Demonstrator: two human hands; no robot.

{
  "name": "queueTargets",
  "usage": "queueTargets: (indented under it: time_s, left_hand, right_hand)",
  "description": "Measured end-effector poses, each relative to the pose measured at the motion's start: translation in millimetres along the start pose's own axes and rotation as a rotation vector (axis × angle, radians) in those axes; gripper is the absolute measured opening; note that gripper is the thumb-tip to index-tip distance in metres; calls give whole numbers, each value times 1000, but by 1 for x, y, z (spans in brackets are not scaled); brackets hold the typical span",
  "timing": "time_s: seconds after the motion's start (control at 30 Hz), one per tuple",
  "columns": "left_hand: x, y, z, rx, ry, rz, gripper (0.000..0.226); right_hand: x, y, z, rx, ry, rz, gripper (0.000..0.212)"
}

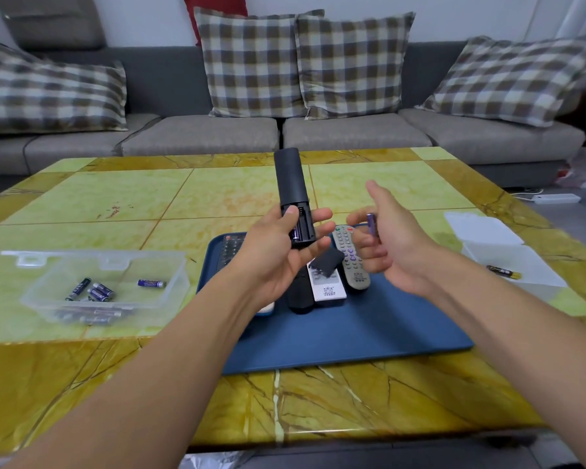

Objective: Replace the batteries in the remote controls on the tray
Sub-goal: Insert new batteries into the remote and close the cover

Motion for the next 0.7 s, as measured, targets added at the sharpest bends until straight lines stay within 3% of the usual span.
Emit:
queueTargets:
  time_s: [0.07,0.2,0.43,0.7]
  left_hand:
    - [1,3,1,-1,5,0,29]
    - [1,10,1,-5,5,-9,29]
    - [-3,21,1,-47,17,-91,25]
    - [-4,10,8,-47,60,1,26]
  right_hand:
    - [0,-8,2,-79,-41,138,38]
    - [1,-18,0,30,113,243,30]
    - [9,-13,5,291,331,127,8]
    - [11,-15,1,147,371,79,12]
Point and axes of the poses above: each hand's wrist, its own x-axis away from the middle knuckle, its own y-axis out of the back of the hand, z = x × y, the point moved 3 cm from there along -x, towards the middle knuckle, and after that the axes turned 6 degrees about z, right-handed, at the moved point
